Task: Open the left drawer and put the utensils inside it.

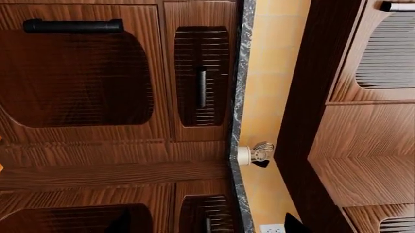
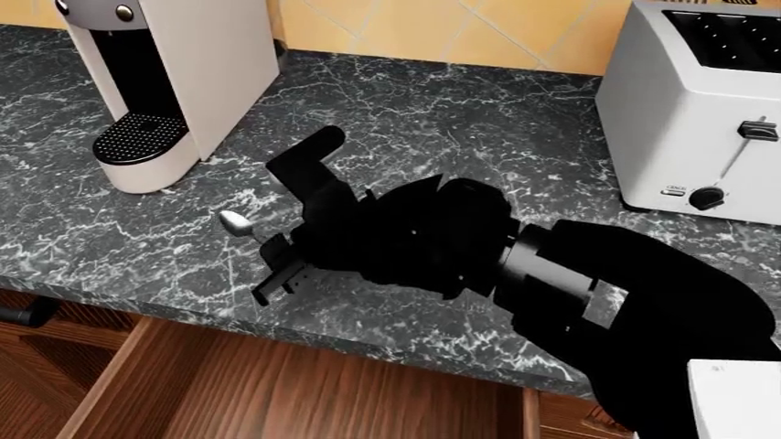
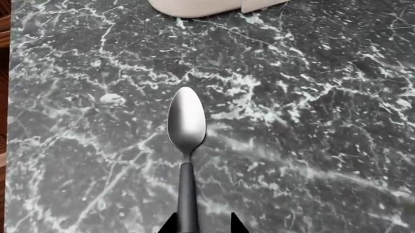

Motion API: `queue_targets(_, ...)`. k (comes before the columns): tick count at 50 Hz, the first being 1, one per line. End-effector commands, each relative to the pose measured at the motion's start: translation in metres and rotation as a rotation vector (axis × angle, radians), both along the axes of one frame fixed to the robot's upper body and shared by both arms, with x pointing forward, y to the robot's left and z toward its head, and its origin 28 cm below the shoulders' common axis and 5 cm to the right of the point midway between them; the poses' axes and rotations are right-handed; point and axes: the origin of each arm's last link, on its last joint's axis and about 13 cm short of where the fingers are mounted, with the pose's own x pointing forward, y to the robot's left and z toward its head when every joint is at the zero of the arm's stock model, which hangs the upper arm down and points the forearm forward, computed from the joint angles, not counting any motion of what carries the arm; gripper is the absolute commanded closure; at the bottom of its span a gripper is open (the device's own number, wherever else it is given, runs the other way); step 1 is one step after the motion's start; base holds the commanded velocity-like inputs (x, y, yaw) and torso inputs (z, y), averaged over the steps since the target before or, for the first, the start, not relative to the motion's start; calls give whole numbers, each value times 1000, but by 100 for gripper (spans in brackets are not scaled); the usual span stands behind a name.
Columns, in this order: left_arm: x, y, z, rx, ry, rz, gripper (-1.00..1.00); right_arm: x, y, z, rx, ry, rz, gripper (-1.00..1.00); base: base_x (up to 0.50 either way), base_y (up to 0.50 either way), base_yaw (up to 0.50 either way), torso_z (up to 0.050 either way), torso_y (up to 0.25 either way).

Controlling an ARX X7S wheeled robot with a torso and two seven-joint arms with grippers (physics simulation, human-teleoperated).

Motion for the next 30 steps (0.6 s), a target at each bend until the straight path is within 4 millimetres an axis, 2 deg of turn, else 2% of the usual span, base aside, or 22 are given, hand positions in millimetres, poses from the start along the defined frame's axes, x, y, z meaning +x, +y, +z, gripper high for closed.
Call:
queue_targets(1, 2, 0, -1, 0, -4, -8, -100, -5, 2, -17, -6, 65, 13, 100, 0, 0, 0, 0, -11)
queue_targets(13, 2, -1, -1, 0, -1, -12, -100, -4, 3, -17, 9, 35, -9, 100, 0, 0, 0, 0, -2)
queue_targets(19, 3, -1, -2, -1, 1, -16, -100, -9, 3, -9, 25, -11, -2, 100, 0, 0, 0, 0, -2)
queue_targets(25, 4, -1, -2, 1, -2, -18, -100, -16, -1, 15, 35, -68, -40, 100, 0, 0, 0, 0, 0)
queue_targets(27, 4, -1, -2, 1, -1, -19, -100, -22, -3, 27, 22, -94, -55, 100, 0, 0, 0, 0, 0)
queue_targets(28, 4, -1, -2, 1, -1, -19, -100, -23, -3, 27, 22, -94, -55, 100, 0, 0, 0, 0, 0)
queue_targets(30, 4, -1, -2, 1, -2, -19, -100, -33, -6, 42, 11, -111, -68, 100, 0, 0, 0, 0, 0)
